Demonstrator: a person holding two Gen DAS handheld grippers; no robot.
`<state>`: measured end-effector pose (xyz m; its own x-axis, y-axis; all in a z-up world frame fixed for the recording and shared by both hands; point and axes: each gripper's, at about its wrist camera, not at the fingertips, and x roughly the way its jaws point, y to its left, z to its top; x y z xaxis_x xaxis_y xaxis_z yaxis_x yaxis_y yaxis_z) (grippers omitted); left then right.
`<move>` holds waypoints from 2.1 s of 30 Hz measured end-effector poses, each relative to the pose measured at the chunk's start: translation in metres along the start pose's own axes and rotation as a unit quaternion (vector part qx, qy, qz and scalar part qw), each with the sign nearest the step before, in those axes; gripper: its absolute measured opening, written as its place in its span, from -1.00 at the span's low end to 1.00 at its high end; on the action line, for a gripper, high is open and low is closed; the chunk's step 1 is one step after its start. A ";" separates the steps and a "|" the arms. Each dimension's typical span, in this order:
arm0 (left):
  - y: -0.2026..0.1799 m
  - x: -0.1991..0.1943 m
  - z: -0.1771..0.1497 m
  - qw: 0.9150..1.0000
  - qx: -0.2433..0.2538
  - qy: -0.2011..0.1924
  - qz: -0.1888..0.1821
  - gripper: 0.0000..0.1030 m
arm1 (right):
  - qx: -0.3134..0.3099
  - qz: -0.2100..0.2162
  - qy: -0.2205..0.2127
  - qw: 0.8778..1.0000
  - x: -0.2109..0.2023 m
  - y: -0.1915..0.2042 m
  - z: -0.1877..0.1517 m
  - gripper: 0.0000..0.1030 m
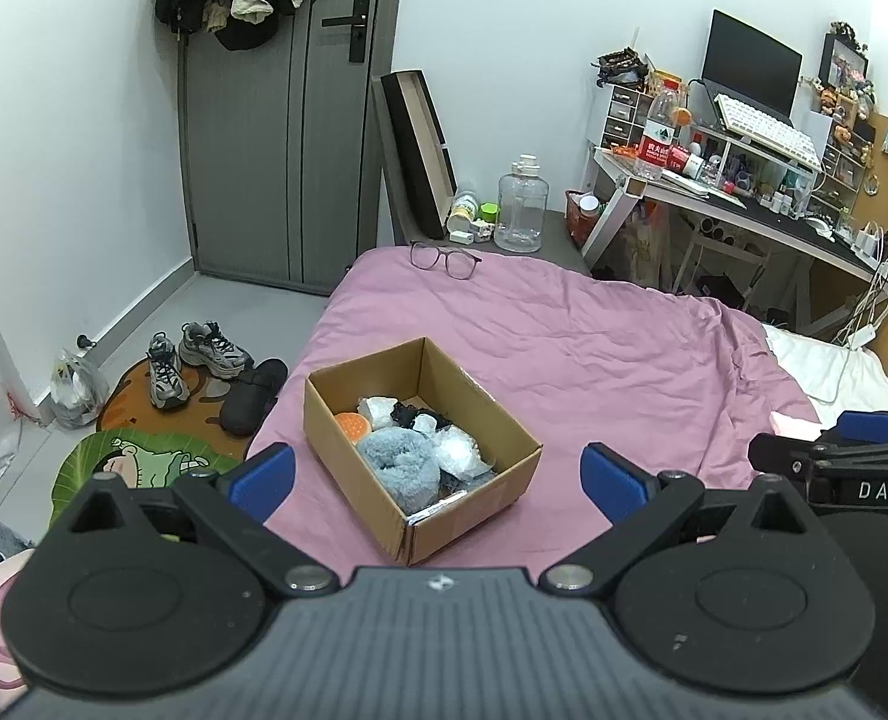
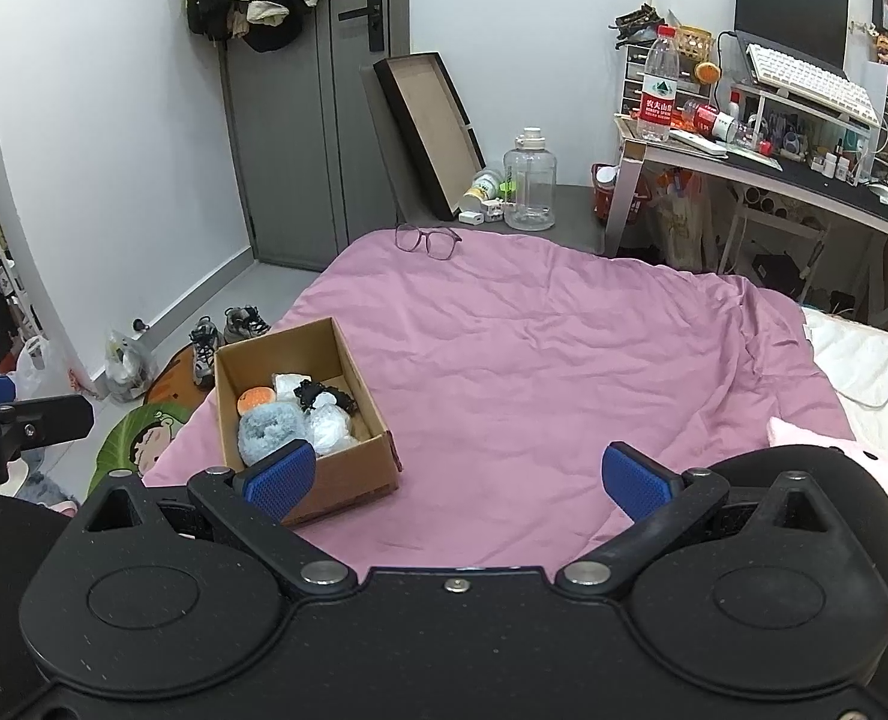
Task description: Organize soft objects
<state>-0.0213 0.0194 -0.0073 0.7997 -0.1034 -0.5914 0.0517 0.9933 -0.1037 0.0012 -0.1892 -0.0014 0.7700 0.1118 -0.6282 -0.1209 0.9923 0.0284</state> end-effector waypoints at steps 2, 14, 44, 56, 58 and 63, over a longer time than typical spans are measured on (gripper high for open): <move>0.001 0.000 -0.001 1.000 -0.003 0.000 0.001 0.95 | -0.001 0.000 -0.001 1.000 0.000 0.001 0.000 1.00; 0.003 -0.002 0.000 1.000 -0.004 -0.003 0.000 0.95 | -0.005 -0.008 -0.006 1.000 -0.002 0.002 -0.001 1.00; 0.002 -0.002 0.000 1.000 -0.006 -0.004 0.000 0.95 | -0.005 -0.017 -0.011 1.000 -0.003 0.002 -0.001 1.00; 0.002 -0.003 0.002 1.000 -0.005 -0.004 0.001 0.95 | -0.004 -0.013 -0.010 1.000 -0.003 0.001 -0.001 1.00; 0.002 -0.003 0.002 1.000 -0.005 -0.004 0.000 0.95 | -0.004 -0.014 -0.011 1.000 -0.003 0.001 -0.001 1.00; 0.003 -0.003 0.001 1.000 -0.005 -0.005 0.001 0.95 | -0.005 -0.010 -0.011 1.000 -0.003 0.001 -0.001 1.00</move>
<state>-0.0227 0.0224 -0.0048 0.8055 -0.1008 -0.5839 0.0441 0.9929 -0.1105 -0.0019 -0.1886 0.0003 0.7856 0.0930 -0.6116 -0.1108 0.9938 0.0088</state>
